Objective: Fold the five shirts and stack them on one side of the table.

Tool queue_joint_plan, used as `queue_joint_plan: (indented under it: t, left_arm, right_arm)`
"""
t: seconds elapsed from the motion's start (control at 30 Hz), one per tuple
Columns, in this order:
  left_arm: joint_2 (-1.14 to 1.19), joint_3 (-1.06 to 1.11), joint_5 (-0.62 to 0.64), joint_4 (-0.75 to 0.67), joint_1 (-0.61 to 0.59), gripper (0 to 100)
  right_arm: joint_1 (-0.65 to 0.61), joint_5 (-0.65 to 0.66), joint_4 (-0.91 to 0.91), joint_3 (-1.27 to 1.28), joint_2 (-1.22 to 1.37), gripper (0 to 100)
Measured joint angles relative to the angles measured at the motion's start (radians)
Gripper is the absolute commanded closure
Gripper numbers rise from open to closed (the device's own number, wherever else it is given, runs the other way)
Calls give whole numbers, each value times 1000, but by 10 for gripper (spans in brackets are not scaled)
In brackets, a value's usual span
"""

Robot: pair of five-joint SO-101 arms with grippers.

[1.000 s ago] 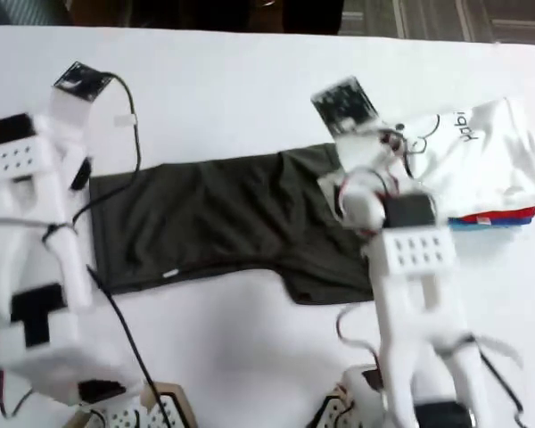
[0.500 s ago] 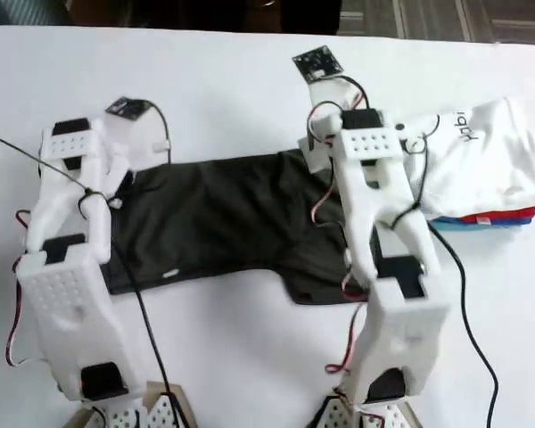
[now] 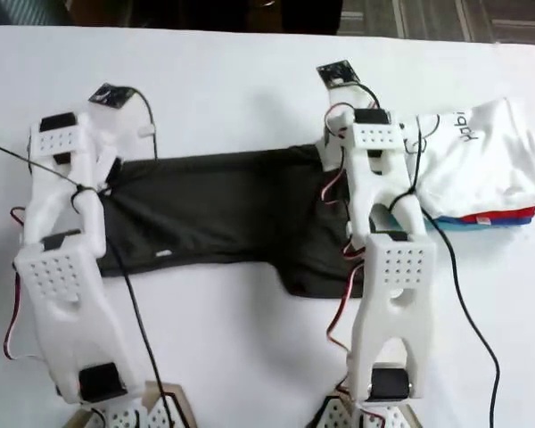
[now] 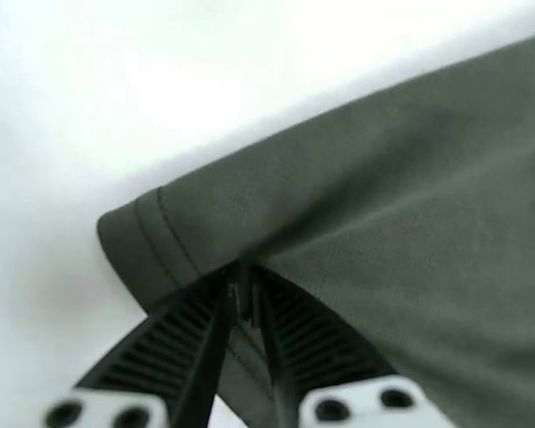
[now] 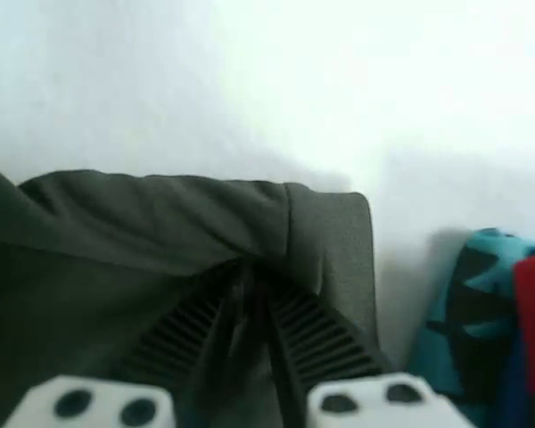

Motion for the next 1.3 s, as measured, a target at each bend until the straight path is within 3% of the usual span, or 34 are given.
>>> queue_joint_plan:
  t: [0.47,0.63,0.87,1.07,1.3]
  left_arm:
    - [221,-640,-28,431,12,973]
    - [221,-718,-28,462,23,973]
    - [40,-511,-28,462,34,973]
    - [-239,-206,-28,443,32,973]
    - [-499,232,-28,235,34,973]
  right_arm:
    - [8,2,368,-411,8,978]
    - [8,2,525,-606,8,978]
    - [8,-5,574,-766,6,979]
    - [-58,-8,575,-568,-147,979]
    - [-117,-8,577,-292,-362,979]
